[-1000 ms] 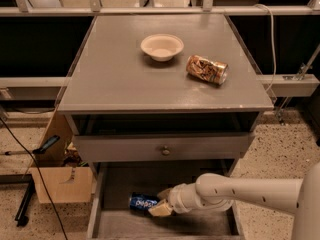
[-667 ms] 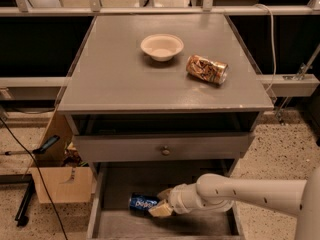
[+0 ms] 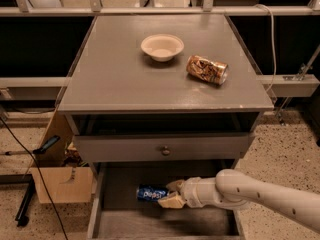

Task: Pick pepsi can from middle drawer and place on counter

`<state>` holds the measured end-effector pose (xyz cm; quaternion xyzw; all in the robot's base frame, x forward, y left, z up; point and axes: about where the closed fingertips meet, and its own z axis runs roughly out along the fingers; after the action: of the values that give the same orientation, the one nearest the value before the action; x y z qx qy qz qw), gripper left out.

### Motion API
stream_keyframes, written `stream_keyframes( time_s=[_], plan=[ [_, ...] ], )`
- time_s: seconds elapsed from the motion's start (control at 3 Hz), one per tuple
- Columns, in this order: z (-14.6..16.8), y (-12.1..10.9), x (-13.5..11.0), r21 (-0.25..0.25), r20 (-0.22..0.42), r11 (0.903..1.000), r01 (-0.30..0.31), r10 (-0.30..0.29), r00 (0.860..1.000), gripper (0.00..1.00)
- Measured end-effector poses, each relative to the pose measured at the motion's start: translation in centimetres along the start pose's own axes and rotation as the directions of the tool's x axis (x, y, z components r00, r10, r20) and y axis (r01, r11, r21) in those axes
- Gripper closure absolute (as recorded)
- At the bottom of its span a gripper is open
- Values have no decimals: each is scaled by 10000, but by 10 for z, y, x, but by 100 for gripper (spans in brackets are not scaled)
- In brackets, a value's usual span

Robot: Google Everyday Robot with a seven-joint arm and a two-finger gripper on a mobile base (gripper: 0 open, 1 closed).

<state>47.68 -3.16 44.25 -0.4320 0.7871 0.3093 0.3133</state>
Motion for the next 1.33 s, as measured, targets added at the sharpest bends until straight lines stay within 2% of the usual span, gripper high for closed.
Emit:
stream_keyframes(
  time_s=[0.33,1.0,1.33],
  plan=[
    [-51,6,-12,307,464,9993,212,-226,9987,100],
    [-143,43,-17,659,757,9962,573,-622,9952,100],
    [-177,68,-39,760,649,9898,1206,-1256,9900,100]
  ],
)
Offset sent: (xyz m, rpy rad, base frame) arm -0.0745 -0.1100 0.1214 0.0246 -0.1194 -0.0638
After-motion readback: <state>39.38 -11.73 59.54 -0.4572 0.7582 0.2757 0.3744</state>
